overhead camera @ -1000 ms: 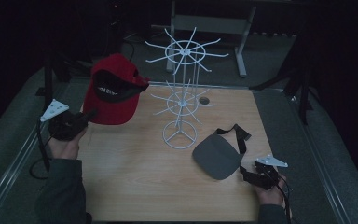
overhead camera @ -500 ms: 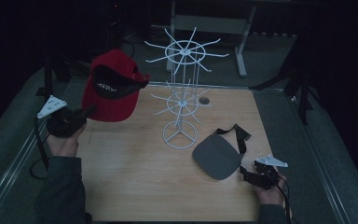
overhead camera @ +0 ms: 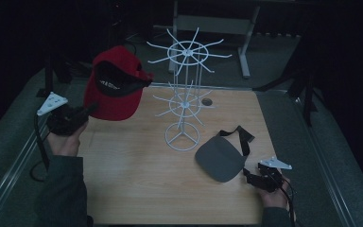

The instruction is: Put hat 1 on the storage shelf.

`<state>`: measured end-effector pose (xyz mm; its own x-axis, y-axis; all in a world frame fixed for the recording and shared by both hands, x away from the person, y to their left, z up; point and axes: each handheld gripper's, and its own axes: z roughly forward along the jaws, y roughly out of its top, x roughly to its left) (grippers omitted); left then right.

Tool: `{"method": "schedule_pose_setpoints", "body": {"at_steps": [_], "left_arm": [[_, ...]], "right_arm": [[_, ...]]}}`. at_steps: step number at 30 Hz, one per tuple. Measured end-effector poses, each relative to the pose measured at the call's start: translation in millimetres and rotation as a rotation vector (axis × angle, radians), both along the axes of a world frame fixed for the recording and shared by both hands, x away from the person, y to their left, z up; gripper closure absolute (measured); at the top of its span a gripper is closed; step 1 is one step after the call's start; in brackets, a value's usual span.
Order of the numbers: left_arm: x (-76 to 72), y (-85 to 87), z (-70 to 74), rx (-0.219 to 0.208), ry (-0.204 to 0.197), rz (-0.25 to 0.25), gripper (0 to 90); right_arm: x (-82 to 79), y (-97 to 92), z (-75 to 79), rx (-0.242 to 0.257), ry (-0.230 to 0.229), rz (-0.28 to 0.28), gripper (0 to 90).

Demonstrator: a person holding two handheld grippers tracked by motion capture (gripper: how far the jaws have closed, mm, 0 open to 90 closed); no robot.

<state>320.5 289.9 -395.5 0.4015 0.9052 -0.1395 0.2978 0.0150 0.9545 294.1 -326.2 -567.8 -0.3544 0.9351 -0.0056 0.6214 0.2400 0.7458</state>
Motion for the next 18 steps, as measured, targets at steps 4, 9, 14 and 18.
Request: {"method": "schedule_pose_setpoints", "body": {"at_steps": [4,9,14,18], "left_arm": [[0.4,-1.1,2.7,-0.006,-0.006,0.001,85.7],[1.2,-2.7,7.5,-0.011,-0.015,-0.004,85.7],[1.8,-6.0,11.8,-0.014,-0.023,-0.008,85.7],[3.2,-8.0,16.0,-0.018,-0.028,-0.006,85.7]], "right_arm": [[0.0,0.0,0.0,0.000,0.000,0.000,29.4],[0.0,0.0,0.0,0.000,0.000,0.000,29.4],[0.0,0.0,0.0,0.000,0.000,0.000,29.4],[0.0,0.0,0.0,0.000,-0.001,-0.001,29.4]]}}
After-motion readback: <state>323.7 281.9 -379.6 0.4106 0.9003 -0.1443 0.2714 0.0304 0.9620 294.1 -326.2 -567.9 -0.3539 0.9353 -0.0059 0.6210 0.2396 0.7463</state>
